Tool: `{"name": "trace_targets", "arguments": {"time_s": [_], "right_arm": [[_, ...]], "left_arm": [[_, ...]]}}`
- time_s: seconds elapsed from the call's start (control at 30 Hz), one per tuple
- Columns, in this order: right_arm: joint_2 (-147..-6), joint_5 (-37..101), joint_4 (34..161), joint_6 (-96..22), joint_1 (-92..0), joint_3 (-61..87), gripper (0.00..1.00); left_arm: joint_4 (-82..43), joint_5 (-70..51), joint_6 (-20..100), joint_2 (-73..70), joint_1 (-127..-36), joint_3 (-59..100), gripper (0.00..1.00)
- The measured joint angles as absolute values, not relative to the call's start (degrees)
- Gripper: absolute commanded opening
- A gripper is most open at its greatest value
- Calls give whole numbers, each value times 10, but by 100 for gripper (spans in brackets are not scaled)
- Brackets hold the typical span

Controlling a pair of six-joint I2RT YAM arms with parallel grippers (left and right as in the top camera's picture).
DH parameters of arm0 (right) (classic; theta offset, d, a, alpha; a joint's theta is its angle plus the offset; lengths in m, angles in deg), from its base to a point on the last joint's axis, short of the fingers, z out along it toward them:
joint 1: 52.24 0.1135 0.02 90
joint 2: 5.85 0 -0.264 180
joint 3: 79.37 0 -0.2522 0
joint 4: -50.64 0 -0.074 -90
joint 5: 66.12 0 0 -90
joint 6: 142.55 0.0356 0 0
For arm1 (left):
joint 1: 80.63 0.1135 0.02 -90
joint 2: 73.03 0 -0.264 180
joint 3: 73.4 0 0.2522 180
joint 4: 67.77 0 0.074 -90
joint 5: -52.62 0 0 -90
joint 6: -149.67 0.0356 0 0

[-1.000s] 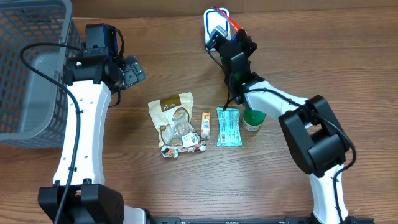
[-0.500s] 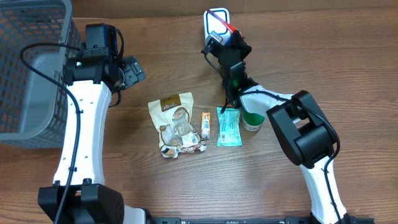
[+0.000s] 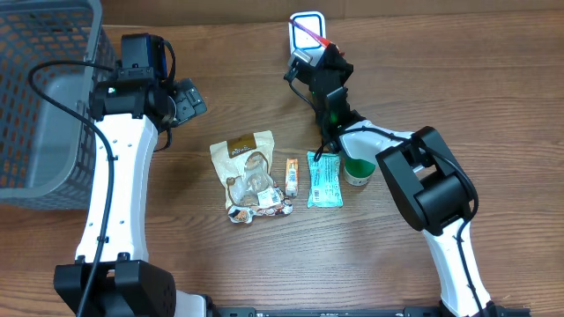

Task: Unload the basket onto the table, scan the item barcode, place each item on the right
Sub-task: 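Hold the red stick's barcode in front of the scanner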

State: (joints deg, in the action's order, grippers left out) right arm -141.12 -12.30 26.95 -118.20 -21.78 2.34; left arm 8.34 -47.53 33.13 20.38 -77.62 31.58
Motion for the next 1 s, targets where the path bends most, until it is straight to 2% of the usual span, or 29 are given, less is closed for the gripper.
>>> {"name": "trace_targets", "arguments": {"time_s": [1.0], "right_arm": [[-1432,-136,352,-1105,-219,23,3]], "left_arm": [[83,-475,331,204,-776,316,100]]}}
